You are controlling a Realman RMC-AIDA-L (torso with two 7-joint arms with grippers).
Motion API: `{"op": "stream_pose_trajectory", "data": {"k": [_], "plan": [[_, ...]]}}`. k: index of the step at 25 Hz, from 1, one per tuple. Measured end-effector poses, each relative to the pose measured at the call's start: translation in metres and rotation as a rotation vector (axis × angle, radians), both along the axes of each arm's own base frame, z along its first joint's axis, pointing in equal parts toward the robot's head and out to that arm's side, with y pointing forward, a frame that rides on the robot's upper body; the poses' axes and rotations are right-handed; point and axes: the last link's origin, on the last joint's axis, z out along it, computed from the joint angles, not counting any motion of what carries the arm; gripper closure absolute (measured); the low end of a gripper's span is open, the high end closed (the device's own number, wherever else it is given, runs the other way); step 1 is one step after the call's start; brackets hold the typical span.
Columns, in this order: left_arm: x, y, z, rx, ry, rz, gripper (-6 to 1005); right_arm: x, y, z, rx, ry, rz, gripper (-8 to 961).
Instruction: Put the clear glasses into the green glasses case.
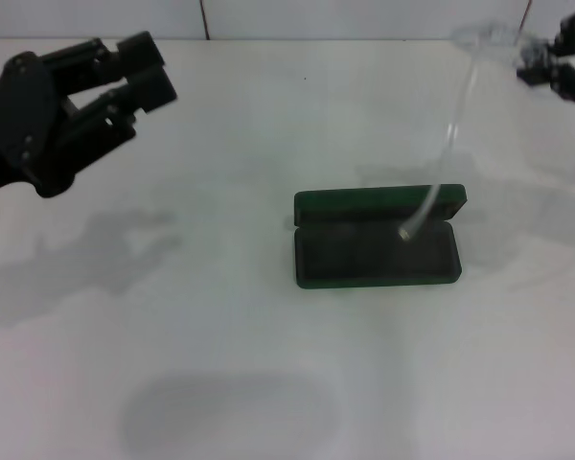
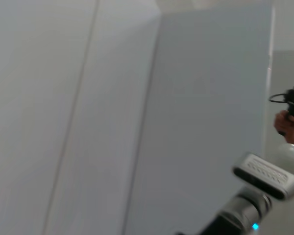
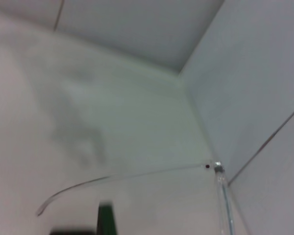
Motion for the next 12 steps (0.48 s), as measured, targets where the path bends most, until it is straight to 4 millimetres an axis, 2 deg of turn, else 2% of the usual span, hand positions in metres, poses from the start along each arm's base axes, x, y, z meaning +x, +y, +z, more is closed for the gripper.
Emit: {"op": "stream_pose_trajectory", "data": {"k": [2, 6, 12], "plan": [[0.002, 0.000, 0.000, -0.014, 0.011, -0.012, 667, 0.000, -0.005, 0.005, 0.007, 0.136, 0.000, 849], [0.012, -0.005, -0.001, -0.082, 0.027, -0.084, 667, 0.003, -0.008, 0.005, -0.012, 0.258, -0.002, 849], [0.022, -0.007, -0.003, -0.139, 0.021, -0.151, 668, 0.015, -0.011, -0.007, -0.097, 0.485, 0.007, 849]]}}
